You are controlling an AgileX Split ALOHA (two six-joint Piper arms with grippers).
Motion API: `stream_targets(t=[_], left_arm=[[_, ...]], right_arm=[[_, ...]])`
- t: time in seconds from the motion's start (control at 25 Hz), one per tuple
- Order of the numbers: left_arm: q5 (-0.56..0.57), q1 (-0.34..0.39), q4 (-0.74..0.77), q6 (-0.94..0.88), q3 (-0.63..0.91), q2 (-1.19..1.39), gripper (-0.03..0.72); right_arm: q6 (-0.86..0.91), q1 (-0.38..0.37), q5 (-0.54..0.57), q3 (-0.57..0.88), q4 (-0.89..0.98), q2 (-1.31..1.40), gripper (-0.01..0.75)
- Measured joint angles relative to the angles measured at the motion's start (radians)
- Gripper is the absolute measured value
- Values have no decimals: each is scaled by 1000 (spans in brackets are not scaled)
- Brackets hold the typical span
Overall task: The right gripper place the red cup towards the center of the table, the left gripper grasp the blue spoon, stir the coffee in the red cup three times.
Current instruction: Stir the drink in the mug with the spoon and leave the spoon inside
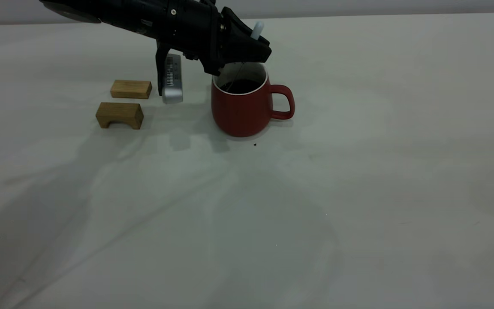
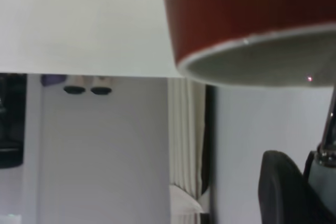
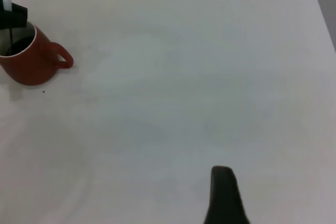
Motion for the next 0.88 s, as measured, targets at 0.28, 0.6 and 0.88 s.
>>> stream_targets(t=[0.28,0.6,0.88], left_arm=[[-26,-5,-56,0,0,0,114],[0,-44,-69,15,0,1,114],[95,-2,67,-13,0,1,114]], right_arm=[[0,0,0,0,1,0,570],[0,0,0,0,1,0,570],[0,0,0,0,1,0,570]])
